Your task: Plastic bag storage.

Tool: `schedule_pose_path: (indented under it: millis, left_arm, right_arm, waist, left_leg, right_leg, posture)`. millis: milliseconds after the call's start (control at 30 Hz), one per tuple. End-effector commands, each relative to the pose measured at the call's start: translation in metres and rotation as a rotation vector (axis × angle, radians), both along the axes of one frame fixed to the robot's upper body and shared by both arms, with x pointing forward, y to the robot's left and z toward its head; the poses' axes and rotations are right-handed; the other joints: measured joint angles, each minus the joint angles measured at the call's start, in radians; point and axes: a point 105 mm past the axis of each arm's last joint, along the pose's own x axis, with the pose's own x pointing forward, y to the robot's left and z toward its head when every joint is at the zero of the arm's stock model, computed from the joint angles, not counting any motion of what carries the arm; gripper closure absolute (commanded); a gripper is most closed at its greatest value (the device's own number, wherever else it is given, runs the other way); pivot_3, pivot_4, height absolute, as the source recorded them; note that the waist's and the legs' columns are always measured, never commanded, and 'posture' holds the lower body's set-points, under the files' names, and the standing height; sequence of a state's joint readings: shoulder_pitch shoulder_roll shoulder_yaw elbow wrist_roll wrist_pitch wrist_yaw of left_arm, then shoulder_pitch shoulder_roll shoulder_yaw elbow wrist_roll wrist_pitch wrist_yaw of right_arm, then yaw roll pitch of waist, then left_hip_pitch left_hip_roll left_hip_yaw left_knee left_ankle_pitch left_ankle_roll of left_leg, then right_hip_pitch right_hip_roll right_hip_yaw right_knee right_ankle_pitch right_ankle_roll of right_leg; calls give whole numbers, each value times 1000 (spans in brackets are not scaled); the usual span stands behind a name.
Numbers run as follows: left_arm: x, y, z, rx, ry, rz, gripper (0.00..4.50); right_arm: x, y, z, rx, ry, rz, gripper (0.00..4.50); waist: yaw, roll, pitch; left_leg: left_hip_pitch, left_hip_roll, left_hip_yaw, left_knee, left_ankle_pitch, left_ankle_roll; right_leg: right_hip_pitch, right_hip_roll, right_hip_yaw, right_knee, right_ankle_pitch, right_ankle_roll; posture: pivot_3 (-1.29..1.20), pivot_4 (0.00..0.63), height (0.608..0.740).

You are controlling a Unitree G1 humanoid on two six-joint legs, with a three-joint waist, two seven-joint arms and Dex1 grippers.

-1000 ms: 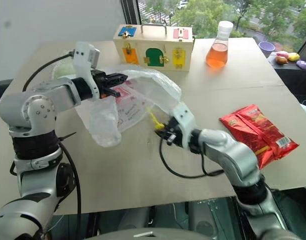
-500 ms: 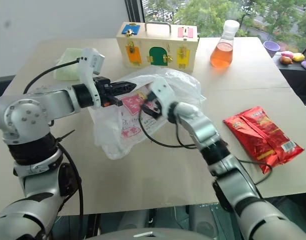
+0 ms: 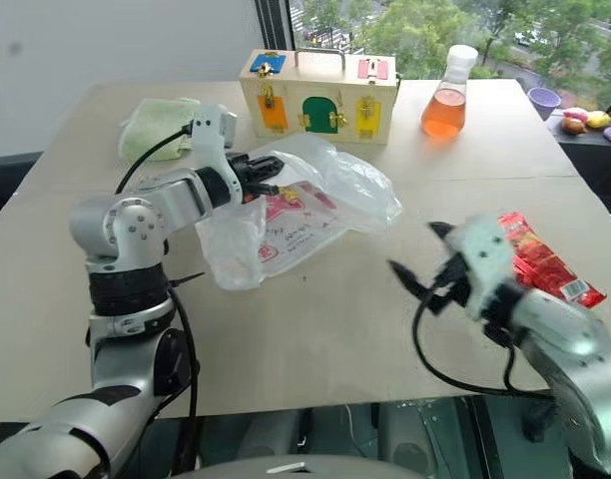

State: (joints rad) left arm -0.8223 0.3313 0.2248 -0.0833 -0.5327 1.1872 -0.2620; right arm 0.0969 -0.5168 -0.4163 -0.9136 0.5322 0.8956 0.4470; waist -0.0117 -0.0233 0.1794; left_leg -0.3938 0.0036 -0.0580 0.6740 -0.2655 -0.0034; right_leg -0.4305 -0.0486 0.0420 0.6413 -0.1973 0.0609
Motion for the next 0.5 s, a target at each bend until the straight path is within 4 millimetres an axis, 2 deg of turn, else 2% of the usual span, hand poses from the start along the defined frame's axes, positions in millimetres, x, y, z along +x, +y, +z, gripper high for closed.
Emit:
schedule_pose_path:
  millis: [33,100,167,267,367,500]
  left_arm:
    - [2,-5,8,0,-46,-32,4500]
    - [4,-7,7,3,-42,-42,4500]
    - [5,-9,6,4,-40,-52,4500]
    - [5,-12,5,5,-36,-68,4500]
    - [5,-13,4,4,-33,-70,4500]
    - [2,-10,4,0,-21,-64,4500]
  right_arm:
    - [-26,-62,0,85,-2,-331,86]
    - [-42,-84,-15,281,62,-463,86]
    - [-56,-103,-20,459,70,-550,86]
    - [-67,-124,-24,574,92,-643,86]
    - [-70,-129,-32,642,151,-670,86]
    - [-52,-125,-45,781,219,-636,86]
  waist:
    - [6,0,0]
    - [5,0,0]
    - [1,1,0]
    - [-6,1,0]
    - [-8,1,-1]
    - [-8,1,-1]
  left_leg:
    - [-1,0,0,0,0,0]
    - [-1,0,0,0,0,0]
    - [-1,1,0,-1,0,0]
    - [1,1,4,-1,0,0]
    - [3,2,7,-1,0,0]
    - [3,3,8,-1,0,0]
  right_leg:
    - [0,0,0,-1,0,0]
    - [0,0,-1,-1,0,0]
    - [0,0,0,0,0,0]
    - [0,0,3,0,0,0]
    - [0,1,5,0,-1,0]
    - [0,2,6,0,-3,2]
  posture:
    - [0,150,740]
    - [0,150,740]
    - [0,150,740]
    - [0,150,740]
    - [0,150,740]
    - [0,150,740]
